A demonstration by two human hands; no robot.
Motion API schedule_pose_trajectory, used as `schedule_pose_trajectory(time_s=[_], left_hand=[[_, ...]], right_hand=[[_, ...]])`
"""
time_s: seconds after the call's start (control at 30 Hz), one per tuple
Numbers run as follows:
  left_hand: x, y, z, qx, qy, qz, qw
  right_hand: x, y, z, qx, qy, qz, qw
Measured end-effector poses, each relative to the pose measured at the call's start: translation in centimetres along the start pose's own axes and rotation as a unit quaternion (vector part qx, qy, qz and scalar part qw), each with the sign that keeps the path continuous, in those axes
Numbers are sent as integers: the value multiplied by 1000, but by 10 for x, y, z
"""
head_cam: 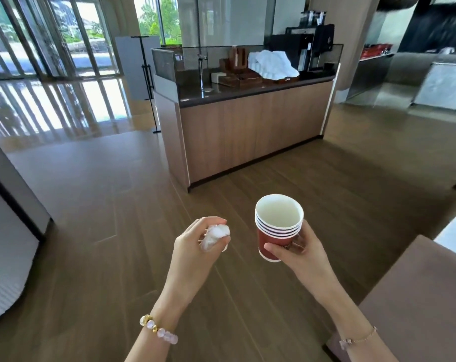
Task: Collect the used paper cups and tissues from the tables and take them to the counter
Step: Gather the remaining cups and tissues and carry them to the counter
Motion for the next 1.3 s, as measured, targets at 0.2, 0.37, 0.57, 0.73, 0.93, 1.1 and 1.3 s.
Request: schedule_pose_trajectory(time_s=[0.2, 0.37, 0.57, 0.73, 0.93, 1.1, 1.3], left_hand=[[2, 16, -128, 58, 27, 10, 998], [6, 55, -201, 117, 48, 11, 992], [7, 115, -282, 157, 78, 8, 984], [-2, 180, -353, 184, 102, 8, 978], [-29, 269, -437, 213, 128, 11, 969], [-47, 345, -481, 253, 142, 28, 957], [-65, 433, -511, 330, 137, 58, 932]], right_hand=[[-16, 7, -94, -50, 17, 19, 998], [-31, -14, -151, -103, 33, 44, 993], [-61, -48, -217, -154, 41, 55, 986], [-92, -93, -281, -190, 42, 49, 980], [-115, -165, -358, -229, 46, 56, 971], [-127, -223, -390, -271, 52, 74, 958], [-138, -287, -408, -340, 61, 88, 934]])
Point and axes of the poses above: each hand's wrist, its own z-axis away from the middle knuckle, its own y-axis out of the palm, x = y × z, the point moved 3 cm from there along -z, towards the middle knuckle, and after that the axes turned 5 degrees about -y, right-handed, at the moved point
